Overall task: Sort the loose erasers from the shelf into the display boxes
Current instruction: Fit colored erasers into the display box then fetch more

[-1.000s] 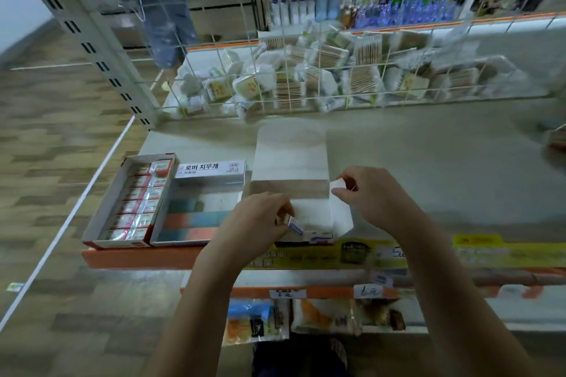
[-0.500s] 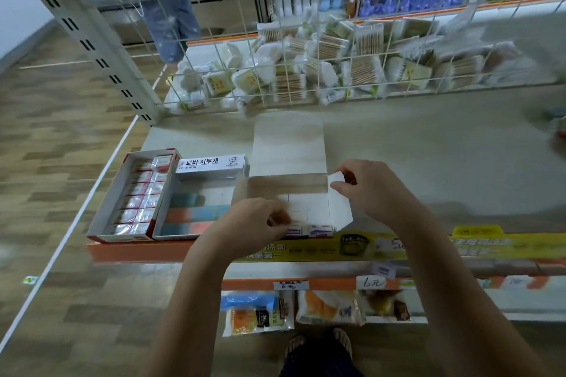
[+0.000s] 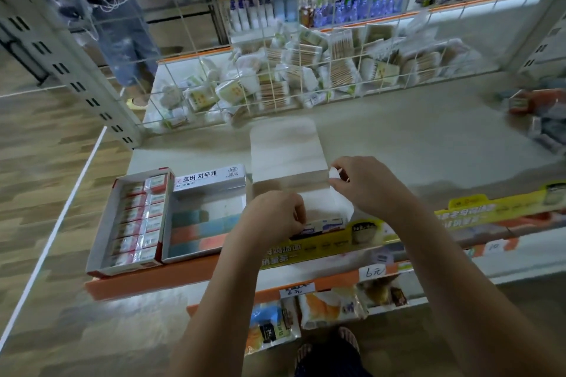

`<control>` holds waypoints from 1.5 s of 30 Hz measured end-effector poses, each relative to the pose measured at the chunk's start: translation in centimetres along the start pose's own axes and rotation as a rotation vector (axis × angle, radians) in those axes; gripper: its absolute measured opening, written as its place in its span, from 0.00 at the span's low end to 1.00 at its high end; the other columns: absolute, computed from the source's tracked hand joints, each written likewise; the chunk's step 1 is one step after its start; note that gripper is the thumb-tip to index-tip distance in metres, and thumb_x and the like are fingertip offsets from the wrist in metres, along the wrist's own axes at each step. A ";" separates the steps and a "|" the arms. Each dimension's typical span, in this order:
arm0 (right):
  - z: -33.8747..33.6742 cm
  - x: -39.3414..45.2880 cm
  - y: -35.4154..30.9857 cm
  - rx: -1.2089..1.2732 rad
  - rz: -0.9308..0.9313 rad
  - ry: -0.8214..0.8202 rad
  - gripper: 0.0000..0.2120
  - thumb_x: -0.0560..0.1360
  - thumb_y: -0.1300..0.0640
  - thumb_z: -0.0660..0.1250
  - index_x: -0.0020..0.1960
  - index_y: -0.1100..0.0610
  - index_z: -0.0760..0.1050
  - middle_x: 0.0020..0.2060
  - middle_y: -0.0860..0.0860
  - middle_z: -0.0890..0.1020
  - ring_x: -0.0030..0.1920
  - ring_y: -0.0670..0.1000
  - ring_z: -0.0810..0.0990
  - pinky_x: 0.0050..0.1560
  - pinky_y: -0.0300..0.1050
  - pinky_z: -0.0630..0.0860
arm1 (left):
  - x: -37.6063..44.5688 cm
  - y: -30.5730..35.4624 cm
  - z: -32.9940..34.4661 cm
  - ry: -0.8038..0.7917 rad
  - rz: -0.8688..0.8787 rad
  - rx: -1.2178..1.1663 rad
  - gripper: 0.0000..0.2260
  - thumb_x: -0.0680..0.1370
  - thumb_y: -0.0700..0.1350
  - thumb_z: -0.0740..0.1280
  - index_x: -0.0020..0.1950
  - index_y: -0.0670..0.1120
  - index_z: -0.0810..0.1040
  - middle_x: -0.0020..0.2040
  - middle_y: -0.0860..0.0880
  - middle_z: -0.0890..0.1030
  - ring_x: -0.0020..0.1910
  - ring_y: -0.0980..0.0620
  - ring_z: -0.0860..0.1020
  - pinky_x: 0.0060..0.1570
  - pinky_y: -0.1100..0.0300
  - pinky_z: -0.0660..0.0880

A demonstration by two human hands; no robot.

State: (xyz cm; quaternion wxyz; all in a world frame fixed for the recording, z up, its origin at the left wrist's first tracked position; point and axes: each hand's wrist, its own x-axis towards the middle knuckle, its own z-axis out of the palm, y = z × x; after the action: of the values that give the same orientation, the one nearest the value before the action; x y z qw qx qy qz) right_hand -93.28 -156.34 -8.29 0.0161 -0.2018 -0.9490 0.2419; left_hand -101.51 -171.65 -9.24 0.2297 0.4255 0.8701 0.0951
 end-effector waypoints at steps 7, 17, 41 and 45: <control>-1.3 -0.8 1.0 -0.056 0.062 0.066 0.17 0.78 0.49 0.61 0.62 0.57 0.74 0.54 0.55 0.79 0.54 0.55 0.77 0.54 0.47 0.71 | 1.9 2.5 -1.8 0.177 0.007 0.031 0.07 0.78 0.51 0.63 0.52 0.52 0.78 0.50 0.53 0.81 0.48 0.52 0.77 0.48 0.58 0.73; -9.2 -7.1 14.1 -0.242 0.200 0.226 0.17 0.78 0.50 0.61 0.65 0.54 0.71 0.59 0.54 0.74 0.61 0.55 0.71 0.58 0.49 0.71 | 8.6 18.2 1.2 0.418 0.439 -0.037 0.14 0.78 0.49 0.65 0.62 0.48 0.75 0.59 0.47 0.75 0.60 0.47 0.72 0.54 0.53 0.71; -23.9 -7.7 49.7 -0.080 0.434 0.365 0.19 0.76 0.56 0.63 0.66 0.58 0.69 0.60 0.57 0.73 0.62 0.58 0.70 0.61 0.47 0.66 | 30.9 47.4 8.6 0.419 0.436 0.068 0.16 0.78 0.50 0.64 0.64 0.47 0.72 0.62 0.45 0.75 0.56 0.46 0.74 0.53 0.53 0.73; -24.8 -4.7 52.7 -0.089 0.468 0.326 0.20 0.75 0.60 0.63 0.66 0.58 0.68 0.61 0.56 0.71 0.62 0.58 0.70 0.61 0.49 0.68 | 34.6 49.8 8.1 0.398 0.449 0.114 0.21 0.77 0.48 0.65 0.69 0.46 0.69 0.68 0.45 0.71 0.64 0.46 0.71 0.64 0.51 0.69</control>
State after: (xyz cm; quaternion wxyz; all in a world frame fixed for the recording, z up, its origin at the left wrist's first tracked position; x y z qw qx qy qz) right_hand -65.96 -104.71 -10.64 0.1031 -0.4520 -0.8712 0.1616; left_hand -81.30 -113.94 -9.41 0.0039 0.5926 0.7860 0.1762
